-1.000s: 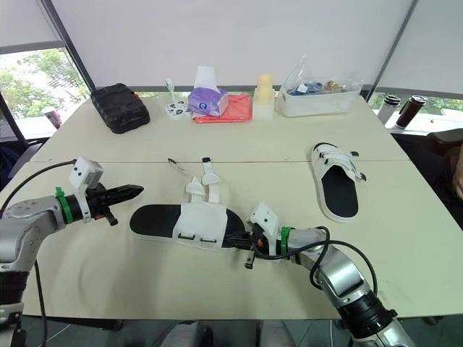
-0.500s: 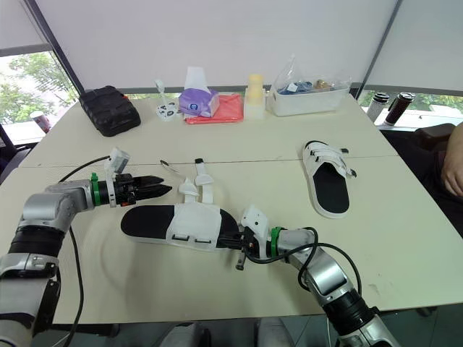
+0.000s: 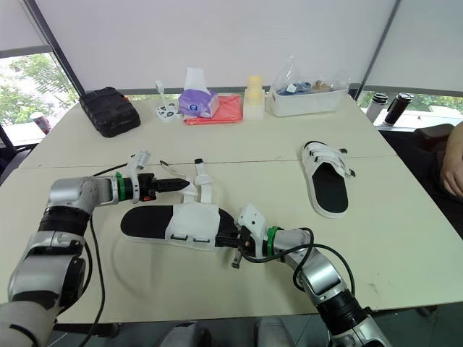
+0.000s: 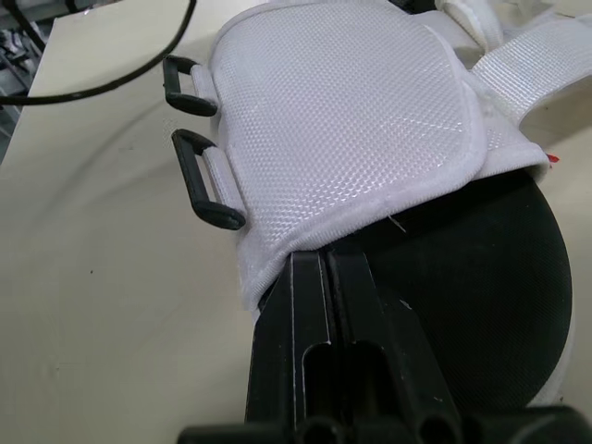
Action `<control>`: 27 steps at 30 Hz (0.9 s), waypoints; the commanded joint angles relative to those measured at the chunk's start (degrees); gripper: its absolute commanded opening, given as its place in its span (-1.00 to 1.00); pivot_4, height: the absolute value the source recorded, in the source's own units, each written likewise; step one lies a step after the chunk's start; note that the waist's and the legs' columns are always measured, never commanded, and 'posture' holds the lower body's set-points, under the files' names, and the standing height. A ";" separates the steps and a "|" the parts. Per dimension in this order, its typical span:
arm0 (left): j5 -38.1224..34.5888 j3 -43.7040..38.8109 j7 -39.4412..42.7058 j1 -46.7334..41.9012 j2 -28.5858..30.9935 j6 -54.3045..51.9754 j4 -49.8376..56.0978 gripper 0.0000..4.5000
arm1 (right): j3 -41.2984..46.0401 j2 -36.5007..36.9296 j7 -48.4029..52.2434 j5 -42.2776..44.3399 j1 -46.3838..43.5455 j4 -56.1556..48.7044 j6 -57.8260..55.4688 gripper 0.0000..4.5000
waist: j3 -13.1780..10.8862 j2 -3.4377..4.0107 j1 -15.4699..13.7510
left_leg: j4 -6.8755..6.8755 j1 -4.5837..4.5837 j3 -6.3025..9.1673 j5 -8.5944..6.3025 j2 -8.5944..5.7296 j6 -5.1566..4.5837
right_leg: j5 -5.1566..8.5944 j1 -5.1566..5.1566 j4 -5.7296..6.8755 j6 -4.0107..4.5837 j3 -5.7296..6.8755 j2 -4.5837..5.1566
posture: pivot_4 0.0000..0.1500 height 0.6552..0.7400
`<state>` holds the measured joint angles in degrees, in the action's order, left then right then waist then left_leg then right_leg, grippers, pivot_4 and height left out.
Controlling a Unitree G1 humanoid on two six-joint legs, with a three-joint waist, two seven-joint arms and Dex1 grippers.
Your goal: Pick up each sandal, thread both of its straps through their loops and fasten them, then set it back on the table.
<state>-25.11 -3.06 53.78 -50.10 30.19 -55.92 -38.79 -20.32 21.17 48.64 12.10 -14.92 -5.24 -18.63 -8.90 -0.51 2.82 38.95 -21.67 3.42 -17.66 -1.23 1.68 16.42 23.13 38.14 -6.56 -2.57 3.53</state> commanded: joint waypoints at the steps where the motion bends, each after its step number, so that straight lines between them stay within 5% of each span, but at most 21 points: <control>1: 1.10 -1.98 -3.92 -4.30 -1.83 0.12 -6.29 0.97 | -1.09 -0.98 -0.81 -1.46 -0.15 1.66 -0.48 -1.00 | 0.00 0.00 -0.07 | -0.01 0.01 0.00 0.00 0.01 0.00 | 0.00 -0.01 0.00 0.00 -0.01 0.00 | 1.00 1.00; 10: 2.31 -8.37 -15.77 -12.90 -7.19 5.20 -23.47 0.97 | -0.49 -1.99 -1.67 -2.01 0.06 2.26 0.26 -1.00 | -0.01 -0.02 -0.09 | -0.04 0.09 0.00 0.00 -0.01 0.00 | 0.00 -0.06 -0.01 0.00 -0.01 0.01 | 1.00 1.00; 19: 1.89 -12.73 -18.35 -12.90 -7.26 9.52 -27.02 -0.98 | -0.27 -2.15 -1.96 -2.26 0.63 2.26 0.53 -1.00 | -0.02 -0.03 -0.14 | -0.06 0.12 0.00 0.00 -0.01 0.01 | 0.00 -0.09 -0.02 0.00 -0.01 0.03 | 1.00 1.00; 25: 0.83 -14.88 -14.80 -11.67 -5.66 11.52 -22.90 -0.98 | -0.44 -1.98 -1.79 -2.24 1.01 1.85 0.45 -1.00 | -0.02 -0.04 -0.15 | -0.08 0.12 0.00 0.00 -0.01 0.01 | 0.00 -0.09 -0.03 0.00 -0.01 0.04 | 1.00 1.00; 27: 2.34 -12.39 -10.66 -8.41 -4.72 17.77 -13.64 -0.98 | -0.25 -1.56 -1.69 -2.16 1.34 1.48 0.31 -1.00 | -0.02 -0.04 -0.08 | -0.09 0.11 0.00 0.00 -0.01 0.01 | 0.00 -0.08 -0.03 0.00 -0.01 0.04 | 1.00 1.00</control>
<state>-23.00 -16.05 39.78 -59.04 23.65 -43.22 -60.24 -19.97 19.48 47.36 10.84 -14.62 -4.36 -17.13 -8.92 -0.54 2.74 38.83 -21.56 3.41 -17.65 -1.20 1.71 16.42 23.07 38.10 -6.56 -2.61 3.58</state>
